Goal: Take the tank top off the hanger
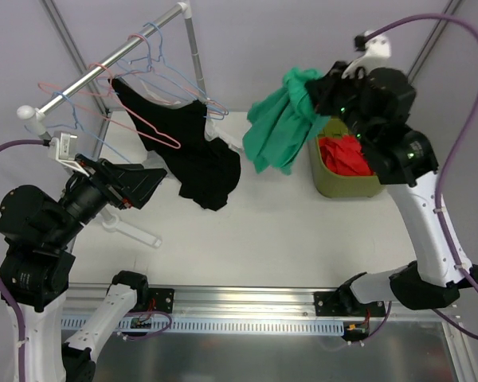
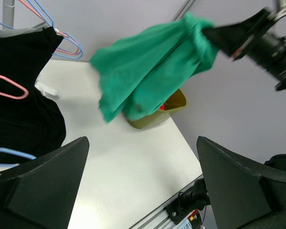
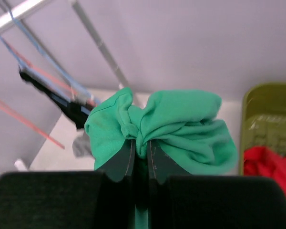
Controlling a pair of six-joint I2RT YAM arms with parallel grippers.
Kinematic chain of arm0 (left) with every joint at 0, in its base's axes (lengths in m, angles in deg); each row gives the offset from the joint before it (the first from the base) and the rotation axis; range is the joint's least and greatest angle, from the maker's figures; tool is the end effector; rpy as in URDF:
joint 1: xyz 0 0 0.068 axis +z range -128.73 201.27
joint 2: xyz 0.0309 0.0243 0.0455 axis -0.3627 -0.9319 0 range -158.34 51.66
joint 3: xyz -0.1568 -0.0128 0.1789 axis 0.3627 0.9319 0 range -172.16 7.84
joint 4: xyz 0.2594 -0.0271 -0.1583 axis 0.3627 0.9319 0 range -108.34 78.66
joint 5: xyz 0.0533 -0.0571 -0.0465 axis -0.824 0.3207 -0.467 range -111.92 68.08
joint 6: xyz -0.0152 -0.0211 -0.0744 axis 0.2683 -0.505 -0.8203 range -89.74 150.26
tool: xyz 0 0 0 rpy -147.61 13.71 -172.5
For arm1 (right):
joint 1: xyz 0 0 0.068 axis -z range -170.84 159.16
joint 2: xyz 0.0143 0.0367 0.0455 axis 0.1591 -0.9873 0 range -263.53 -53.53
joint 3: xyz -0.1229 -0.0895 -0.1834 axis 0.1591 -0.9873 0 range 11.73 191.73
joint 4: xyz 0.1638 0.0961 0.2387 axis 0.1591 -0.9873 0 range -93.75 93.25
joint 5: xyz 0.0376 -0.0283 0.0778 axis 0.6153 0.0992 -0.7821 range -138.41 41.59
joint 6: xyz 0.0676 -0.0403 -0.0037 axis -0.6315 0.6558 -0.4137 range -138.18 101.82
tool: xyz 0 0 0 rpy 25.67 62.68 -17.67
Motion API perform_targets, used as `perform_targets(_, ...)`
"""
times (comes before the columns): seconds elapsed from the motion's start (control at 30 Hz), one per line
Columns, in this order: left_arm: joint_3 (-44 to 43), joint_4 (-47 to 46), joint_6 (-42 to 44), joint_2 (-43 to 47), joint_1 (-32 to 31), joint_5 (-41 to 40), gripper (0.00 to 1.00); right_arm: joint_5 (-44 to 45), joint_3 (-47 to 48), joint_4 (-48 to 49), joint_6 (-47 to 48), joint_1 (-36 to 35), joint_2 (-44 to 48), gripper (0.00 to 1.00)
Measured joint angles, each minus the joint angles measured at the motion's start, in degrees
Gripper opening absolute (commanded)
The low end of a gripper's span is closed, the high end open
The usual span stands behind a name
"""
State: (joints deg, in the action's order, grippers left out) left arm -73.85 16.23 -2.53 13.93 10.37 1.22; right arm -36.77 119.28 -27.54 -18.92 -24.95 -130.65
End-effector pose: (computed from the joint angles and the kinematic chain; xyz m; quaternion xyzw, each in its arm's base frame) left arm 0.1343 -0.0528 0.5206 0.0298 0.6512 -0.3984 0.6452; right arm 0.2808 0.1737 0.5341 -0.1341 0.6965 0.1413 0.6906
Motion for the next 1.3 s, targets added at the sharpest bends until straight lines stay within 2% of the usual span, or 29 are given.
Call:
perform_targets(0.17, 0.0, 0.55, -0.37, 0.11, 0.0, 0.55, 0.99, -0.02, 17.86, -0.59, 3.78, 12.02, -5.42, 0.0)
perform_targets(0.27, 0.0, 0.79, -0.72, 0.28, 0.0, 1.33, 0.99, -1.09, 24.52, -0.92, 4.83, 20.48, -9.38, 0.0)
perform_targets(0.4, -1.05, 1.97, -0.74, -0.07, 0.0, 2.91, 0.99, -3.96, 26.08, -1.33, 4.33, 29.59, -14.69, 0.0)
perform_targets(0.5, -5.99, 3.41, -0.04, -1.86, 0.0, 3.45, 0.99, -5.07, 25.86, -2.8, 3.72, 34.29, -20.81, 0.0)
perform_targets(0.7, -14.99, 2.86, 0.66, -4.13, 0.0, 4.33, 0.99, -7.56, 24.85, -7.1, 2.01, 38.45, -31.56, 0.0)
perform_targets(0.83, -14.38, 2.27, -1.57, -5.05, 0.0, 7.34, 0.99, -8.61, 23.21, -9.05, 0.94, 37.99, -33.68, 0.0)
perform_targets(0.93, -10.03, 1.86, -5.42, -5.18, 0.0, 7.65, 0.99, -8.68, 22.45, -9.35, 0.59, 36.22, -33.79, 0.0)
perform_targets(0.97, -8.11, 1.92, -6.71, -4.79, 0.0, 6.82, 0.99, -8.7, 21.92, -9.11, 0.09, 35.71, -33.77, 0.04)
perform_targets(1.0, -6.51, 1.88, -7.48, -4.28, 0.0, 6.12, 0.99, -8.98, 21.44, -8.96, -0.44, 35.36, -33.77, 0.15)
perform_targets(1.03, -4.52, 1.86, -8.52, -3.52, 0.0, 4.98, 0.99, -9.42, 20.65, -8.96, -1.49, 35.06, -33.88, 0.5)
perform_targets(1.07, -3.43, 2.14, -9.01, -3.04, 0.0, 4.55, 0.98, -9.92, 20.0, -9.22, -2.93, 34.99, -34.12, 0.68)
perform_targets(1.13, -3.02, 2.05, -9.79, -2.8, 0.0, 4.24, 0.99, -10.99, 19.69, -10.51, -4.96, 35.39, -35.32, 0.99)
perform_targets(1.3, -6.62, 1.84, -10.56, -6.78, 0.0, 5.14, 0.99, -10.4, 19.12, -13.79, -7.5, 35.65, -36.11, 1.0)
